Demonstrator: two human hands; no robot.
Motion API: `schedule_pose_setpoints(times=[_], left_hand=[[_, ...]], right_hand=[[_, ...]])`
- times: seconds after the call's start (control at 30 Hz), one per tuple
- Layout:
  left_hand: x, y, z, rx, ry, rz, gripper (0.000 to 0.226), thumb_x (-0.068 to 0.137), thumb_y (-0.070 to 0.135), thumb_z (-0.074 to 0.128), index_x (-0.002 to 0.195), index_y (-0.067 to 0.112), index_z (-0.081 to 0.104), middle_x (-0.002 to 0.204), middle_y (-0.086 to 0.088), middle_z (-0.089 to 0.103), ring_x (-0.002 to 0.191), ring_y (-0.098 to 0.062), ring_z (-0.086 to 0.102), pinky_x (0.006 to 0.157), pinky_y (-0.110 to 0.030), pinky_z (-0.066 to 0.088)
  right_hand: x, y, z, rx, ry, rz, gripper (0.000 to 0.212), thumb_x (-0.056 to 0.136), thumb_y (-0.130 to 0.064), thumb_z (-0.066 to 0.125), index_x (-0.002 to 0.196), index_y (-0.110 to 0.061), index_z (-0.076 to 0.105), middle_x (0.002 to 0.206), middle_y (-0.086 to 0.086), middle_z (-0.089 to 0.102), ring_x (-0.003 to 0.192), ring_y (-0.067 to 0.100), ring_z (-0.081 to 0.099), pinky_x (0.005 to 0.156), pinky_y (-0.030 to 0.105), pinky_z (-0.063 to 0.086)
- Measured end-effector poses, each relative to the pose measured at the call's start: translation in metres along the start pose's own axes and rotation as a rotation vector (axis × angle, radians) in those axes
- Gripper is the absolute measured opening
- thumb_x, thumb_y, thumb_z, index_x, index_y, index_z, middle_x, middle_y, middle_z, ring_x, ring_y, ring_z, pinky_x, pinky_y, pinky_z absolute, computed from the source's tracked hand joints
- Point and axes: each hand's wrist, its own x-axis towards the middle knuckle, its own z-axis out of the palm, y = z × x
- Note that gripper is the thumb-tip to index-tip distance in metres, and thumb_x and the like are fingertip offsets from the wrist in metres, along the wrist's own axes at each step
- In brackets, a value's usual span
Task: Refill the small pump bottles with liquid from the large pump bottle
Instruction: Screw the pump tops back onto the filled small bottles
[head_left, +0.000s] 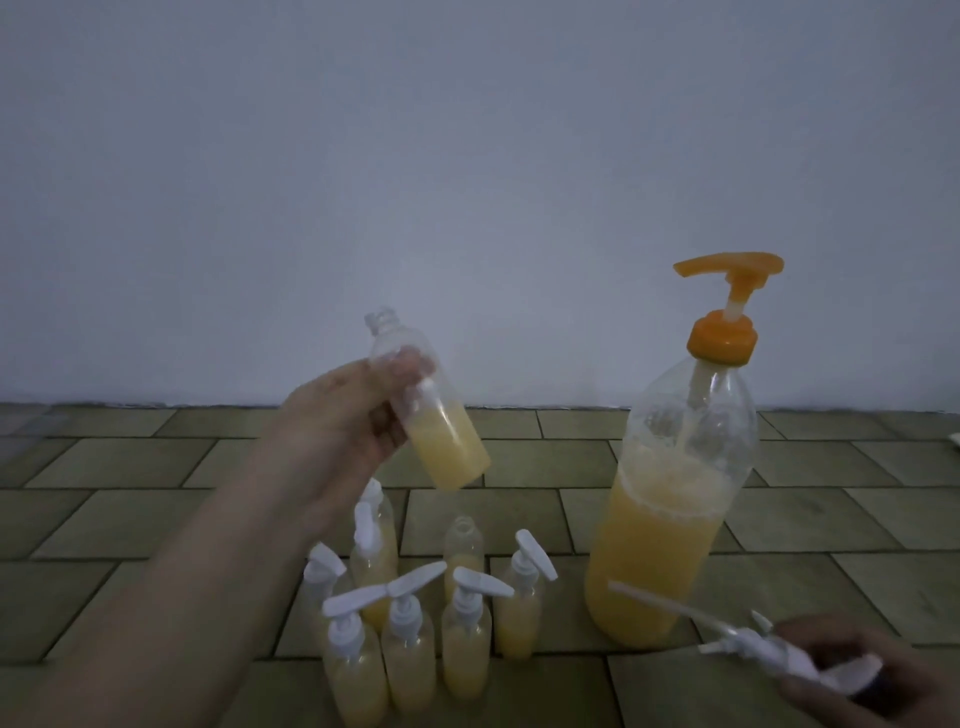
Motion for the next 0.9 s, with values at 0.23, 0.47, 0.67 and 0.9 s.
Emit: schedule_pose_setpoints(times=[0.23,0.47,0.67,0.9], left_hand=[[-0.043,-0.042,0.013,-0.009,0.047,-0.112,0.046,0.069,0.057,0.068,0.086,0.015,0.072,0.078,-0.011,0.068,0.063,-0.023,0.064,0.057,-0.037,0.052],[-0.057,-0.052,0.012,0.076,-0.051,-0.004,0.06,0.051,0.063,0.078,0.082,0.013,0.075,0.079,-0.016,0.069,0.067,-0.024,0.065,0.06,-0.036,0.053],[-0.062,-0.044,0.014,0.1,-0.073,0.044,0.065,0.037,0.067,0.081,0.08,0.019,0.076,0.077,-0.013,0.071,0.064,-0.022,0.066,0.059,-0.035,0.055],[-0.064,-0.045,0.011,0.18,-0.086,0.05,0.065,0.043,0.066,0.08,0.089,0.021,0.075,0.079,-0.013,0.071,0.071,-0.024,0.068,0.063,-0.035,0.054]], right_hand=[[0.017,-0.053,0.015,0.412,-0.063,-0.214,0.015,0.068,-0.01,0.068,0.074,-0.023,0.073,0.065,0.006,0.07,0.058,0.015,0.068,0.059,0.019,0.055],[0.043,-0.138,0.016,0.086,-0.165,-0.397,0.053,0.059,-0.073,0.067,0.092,-0.031,0.066,0.087,-0.002,0.071,0.076,0.014,0.069,0.066,0.029,0.058],[0.049,-0.154,0.02,-0.057,-0.204,-0.496,0.04,0.063,-0.076,0.059,0.087,-0.043,0.065,0.08,-0.009,0.069,0.073,0.012,0.067,0.063,0.027,0.057],[0.056,-0.162,0.013,-0.135,-0.224,-0.563,0.034,0.069,-0.072,0.057,0.087,-0.044,0.064,0.087,-0.01,0.068,0.076,0.013,0.066,0.064,0.032,0.057]])
